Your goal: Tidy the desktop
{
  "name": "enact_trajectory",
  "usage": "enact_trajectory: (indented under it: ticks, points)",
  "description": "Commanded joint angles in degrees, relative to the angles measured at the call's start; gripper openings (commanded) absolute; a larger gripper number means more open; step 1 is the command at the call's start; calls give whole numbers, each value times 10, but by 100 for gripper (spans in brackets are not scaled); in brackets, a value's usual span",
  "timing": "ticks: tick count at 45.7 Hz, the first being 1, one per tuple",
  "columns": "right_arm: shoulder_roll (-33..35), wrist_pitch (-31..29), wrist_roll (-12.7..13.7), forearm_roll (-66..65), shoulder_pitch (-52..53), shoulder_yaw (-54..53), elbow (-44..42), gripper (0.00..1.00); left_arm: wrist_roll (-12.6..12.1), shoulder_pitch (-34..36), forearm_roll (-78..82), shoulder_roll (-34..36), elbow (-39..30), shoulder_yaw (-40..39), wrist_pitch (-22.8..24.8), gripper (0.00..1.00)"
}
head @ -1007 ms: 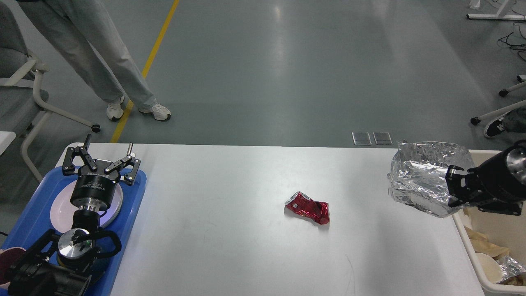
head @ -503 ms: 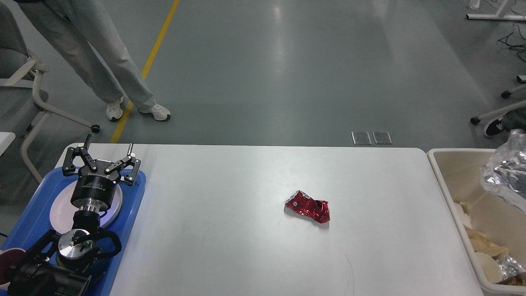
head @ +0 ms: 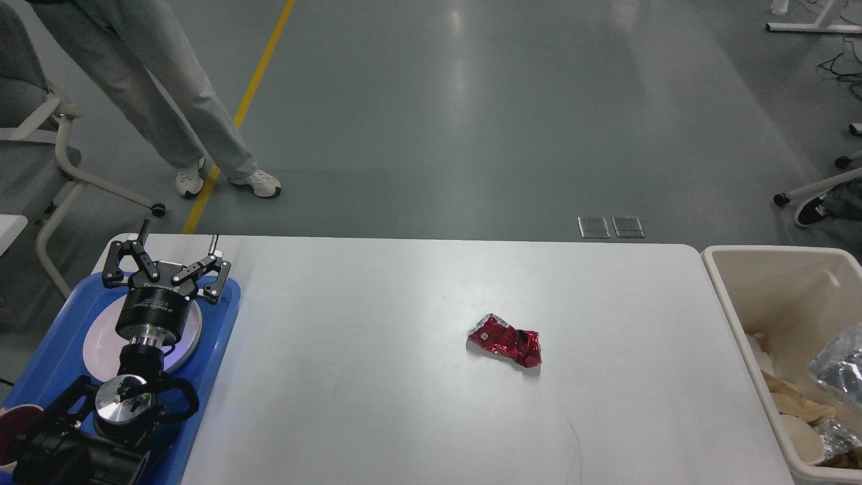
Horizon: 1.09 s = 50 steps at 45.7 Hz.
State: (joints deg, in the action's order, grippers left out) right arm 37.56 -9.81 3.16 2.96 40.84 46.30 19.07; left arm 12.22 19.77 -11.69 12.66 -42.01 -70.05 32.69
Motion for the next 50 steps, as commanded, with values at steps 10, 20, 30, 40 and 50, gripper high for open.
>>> enact_trajectory:
  ticks: [10, 20, 30, 40, 50]
  points:
    - [-118, 52, 42, 0, -115, -19, -157, 0, 0, 0, 0, 0, 0, 0, 0, 96]
    - [-136, 52, 43, -1, -121, -19, -157, 0, 0, 0, 0, 0, 0, 0, 0, 96]
    - [-143, 55, 44, -2, -124, -18, -158, 3, 0, 0, 0, 0, 0, 0, 0, 96]
    - [-142, 105, 43, -2, -124, -15, -157, 100, 0, 0, 0, 0, 0, -1, 0, 96]
    - [-136, 103, 43, -2, -119, -15, -149, 100, 0, 0, 0, 0, 0, 0, 0, 96]
